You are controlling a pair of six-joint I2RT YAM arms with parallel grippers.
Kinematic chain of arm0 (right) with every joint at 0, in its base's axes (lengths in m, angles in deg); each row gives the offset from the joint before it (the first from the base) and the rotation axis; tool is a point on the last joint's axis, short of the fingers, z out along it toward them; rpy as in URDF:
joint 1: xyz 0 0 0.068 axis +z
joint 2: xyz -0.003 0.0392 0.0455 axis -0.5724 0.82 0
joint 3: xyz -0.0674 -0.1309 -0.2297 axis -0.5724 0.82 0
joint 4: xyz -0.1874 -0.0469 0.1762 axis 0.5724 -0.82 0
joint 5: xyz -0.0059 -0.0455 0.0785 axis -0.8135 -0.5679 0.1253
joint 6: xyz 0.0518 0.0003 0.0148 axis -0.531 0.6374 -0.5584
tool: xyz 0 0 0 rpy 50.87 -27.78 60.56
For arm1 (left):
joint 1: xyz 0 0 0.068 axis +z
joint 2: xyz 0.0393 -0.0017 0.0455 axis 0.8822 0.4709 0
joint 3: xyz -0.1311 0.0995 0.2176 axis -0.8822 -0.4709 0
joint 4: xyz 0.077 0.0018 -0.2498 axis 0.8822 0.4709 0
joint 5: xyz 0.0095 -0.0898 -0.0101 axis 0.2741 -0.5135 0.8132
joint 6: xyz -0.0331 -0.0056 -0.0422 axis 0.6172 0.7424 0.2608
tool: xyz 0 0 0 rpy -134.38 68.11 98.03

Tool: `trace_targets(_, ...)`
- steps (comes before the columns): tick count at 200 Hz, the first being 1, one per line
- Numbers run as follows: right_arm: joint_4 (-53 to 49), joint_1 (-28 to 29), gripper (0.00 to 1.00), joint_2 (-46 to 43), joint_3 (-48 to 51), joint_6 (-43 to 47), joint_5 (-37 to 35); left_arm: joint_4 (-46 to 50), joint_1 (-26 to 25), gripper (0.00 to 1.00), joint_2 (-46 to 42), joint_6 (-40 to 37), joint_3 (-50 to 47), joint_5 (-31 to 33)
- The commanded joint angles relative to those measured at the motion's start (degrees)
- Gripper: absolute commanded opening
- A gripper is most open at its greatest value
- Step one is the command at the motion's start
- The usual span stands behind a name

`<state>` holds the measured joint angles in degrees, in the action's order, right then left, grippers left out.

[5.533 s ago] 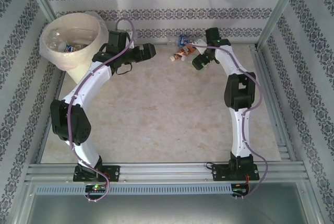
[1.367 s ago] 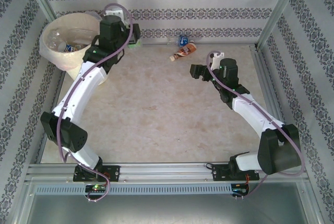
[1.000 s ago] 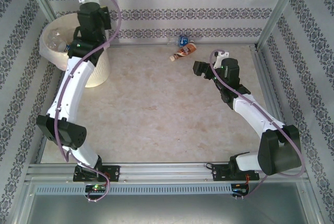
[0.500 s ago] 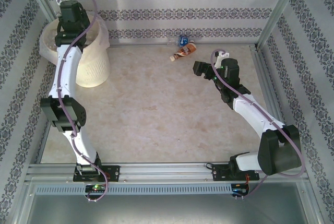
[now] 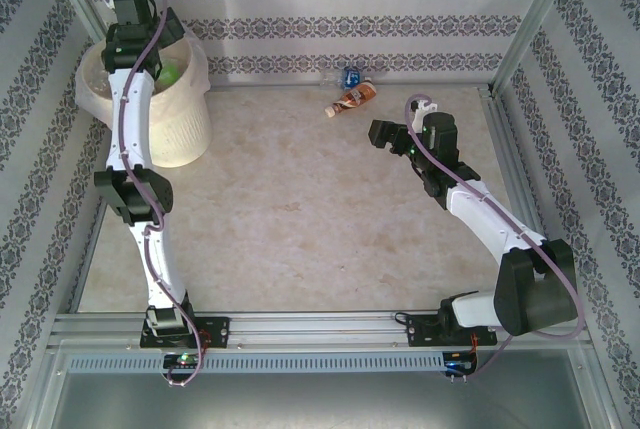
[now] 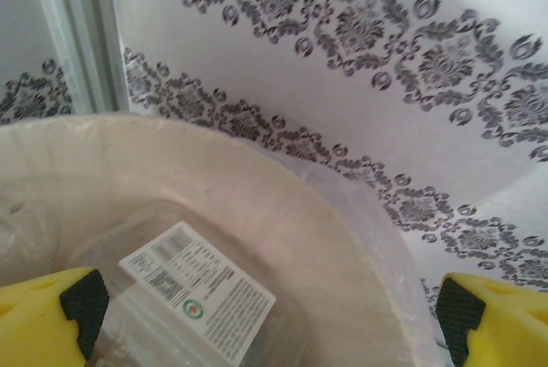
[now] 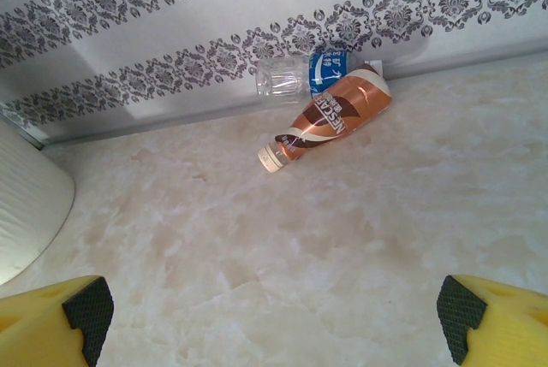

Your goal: Put the plastic bottles in the bin

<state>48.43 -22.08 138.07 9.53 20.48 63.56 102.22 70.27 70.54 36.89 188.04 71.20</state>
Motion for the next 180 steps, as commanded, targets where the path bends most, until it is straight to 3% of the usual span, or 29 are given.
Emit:
trace_targets(1,-0.1,-0.7,0.98,-0.9,-0.1,-0.6,0.2,4.6,0.5,1.0,-2.4,2.7,1.7,1.9)
trace_targets(24,-0.2,-0.7,0.98,0.0,-0.3,-0.9,0.2,5.4,0.4,1.0,-4.0,3.3,1.5,-0.2)
trace_targets(75,-0.9,-0.7,0.98,3.0,-2.4,-2.4,1.3,4.2,0.3,1.0,-7.5,5.3,-2.4,-14.2)
trace_targets(104,-1.2,-0.6,0.98,4.4,-3.2,-3.1,2.0,3.8,0.3,1.0,-6.1,5.4,-3.0,-16.2)
trace_targets(131,-1.9,-0.7,0.98,4.9,-3.8,-3.4,2.3,4.9,0.3,1.0,-4.3,7.9,-2.8,-23.9)
trace_targets(180,-2.0,-0.7,0.98,6.0,-4.5,-3.3,2.6,3.4,0.1,1.0,-10.9,7.3,-9.6,-24.3)
